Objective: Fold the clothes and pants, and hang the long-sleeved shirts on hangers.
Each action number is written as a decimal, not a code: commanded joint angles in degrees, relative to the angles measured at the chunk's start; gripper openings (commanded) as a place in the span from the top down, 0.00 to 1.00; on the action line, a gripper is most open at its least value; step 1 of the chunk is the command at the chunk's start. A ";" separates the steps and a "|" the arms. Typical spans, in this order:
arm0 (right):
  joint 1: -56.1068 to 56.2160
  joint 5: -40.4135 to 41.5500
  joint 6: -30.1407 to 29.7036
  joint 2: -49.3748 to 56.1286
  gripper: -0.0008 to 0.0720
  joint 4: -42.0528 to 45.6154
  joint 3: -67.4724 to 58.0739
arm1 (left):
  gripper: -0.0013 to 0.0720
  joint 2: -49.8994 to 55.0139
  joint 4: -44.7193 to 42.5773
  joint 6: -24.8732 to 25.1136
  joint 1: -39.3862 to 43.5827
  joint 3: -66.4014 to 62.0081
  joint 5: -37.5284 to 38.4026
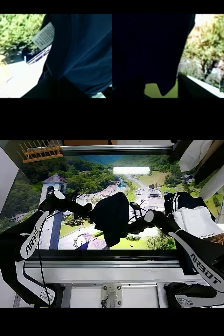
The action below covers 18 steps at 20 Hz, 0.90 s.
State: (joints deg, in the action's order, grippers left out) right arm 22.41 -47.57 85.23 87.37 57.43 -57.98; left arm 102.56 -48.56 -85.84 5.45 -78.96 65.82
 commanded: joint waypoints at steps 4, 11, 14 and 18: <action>-2.60 -2.43 0.46 -2.12 0.97 9.38 -4.55 | 0.97 -5.68 0.02 0.66 -2.91 -0.22 0.74; -16.94 -17.00 -0.68 -27.19 0.97 22.99 -24.81 | 0.97 -31.36 0.04 1.25 -11.52 -13.44 5.75; -18.71 -15.67 -0.66 -37.27 0.97 23.34 -25.88 | 0.97 -40.94 0.09 1.25 -11.06 -16.39 6.12; -21.05 -15.50 -0.63 -45.57 0.97 23.89 -25.88 | 0.97 -50.84 0.04 1.20 -11.08 -16.70 6.25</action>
State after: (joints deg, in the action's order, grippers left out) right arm 3.27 -63.18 84.58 48.10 80.12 -83.13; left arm 58.78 -48.38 -84.53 -5.48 -94.67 71.85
